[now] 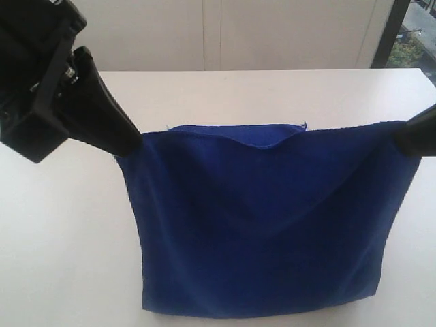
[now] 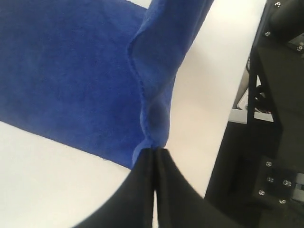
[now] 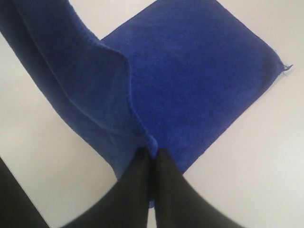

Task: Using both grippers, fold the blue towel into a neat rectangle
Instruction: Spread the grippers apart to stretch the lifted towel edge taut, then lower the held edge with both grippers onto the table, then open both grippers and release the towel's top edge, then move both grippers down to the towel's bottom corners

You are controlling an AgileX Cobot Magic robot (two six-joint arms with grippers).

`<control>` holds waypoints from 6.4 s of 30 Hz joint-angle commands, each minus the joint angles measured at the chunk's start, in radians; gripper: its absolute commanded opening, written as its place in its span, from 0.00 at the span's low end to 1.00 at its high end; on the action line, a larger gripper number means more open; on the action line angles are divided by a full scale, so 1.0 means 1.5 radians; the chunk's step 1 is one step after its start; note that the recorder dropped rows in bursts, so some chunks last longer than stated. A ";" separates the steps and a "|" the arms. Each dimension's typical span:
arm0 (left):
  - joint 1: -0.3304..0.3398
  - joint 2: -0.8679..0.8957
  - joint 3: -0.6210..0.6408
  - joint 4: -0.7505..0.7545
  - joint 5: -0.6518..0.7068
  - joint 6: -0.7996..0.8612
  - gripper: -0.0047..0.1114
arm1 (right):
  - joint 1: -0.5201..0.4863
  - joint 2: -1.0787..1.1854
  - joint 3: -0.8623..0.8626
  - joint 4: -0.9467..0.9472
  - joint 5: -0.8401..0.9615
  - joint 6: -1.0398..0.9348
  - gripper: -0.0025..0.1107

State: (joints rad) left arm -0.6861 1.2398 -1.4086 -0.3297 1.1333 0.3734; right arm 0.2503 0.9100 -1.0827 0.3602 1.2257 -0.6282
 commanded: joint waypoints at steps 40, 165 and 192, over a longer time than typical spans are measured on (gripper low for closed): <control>0.073 0.237 -0.025 0.169 -0.269 -0.024 0.04 | -0.002 0.331 0.012 -0.087 -0.478 0.039 0.02; 0.143 0.503 -0.148 0.191 -0.476 -0.024 0.42 | -0.014 0.630 -0.095 -0.031 -0.676 0.046 0.07; 0.059 0.404 -0.026 0.083 -0.218 -0.206 0.04 | -0.014 0.506 -0.022 -0.026 -0.229 0.238 0.02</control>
State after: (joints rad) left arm -0.5554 1.8704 -1.5002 -0.1883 0.8141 0.0875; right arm 0.2383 1.7070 -1.1573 0.3189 0.8744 -0.3244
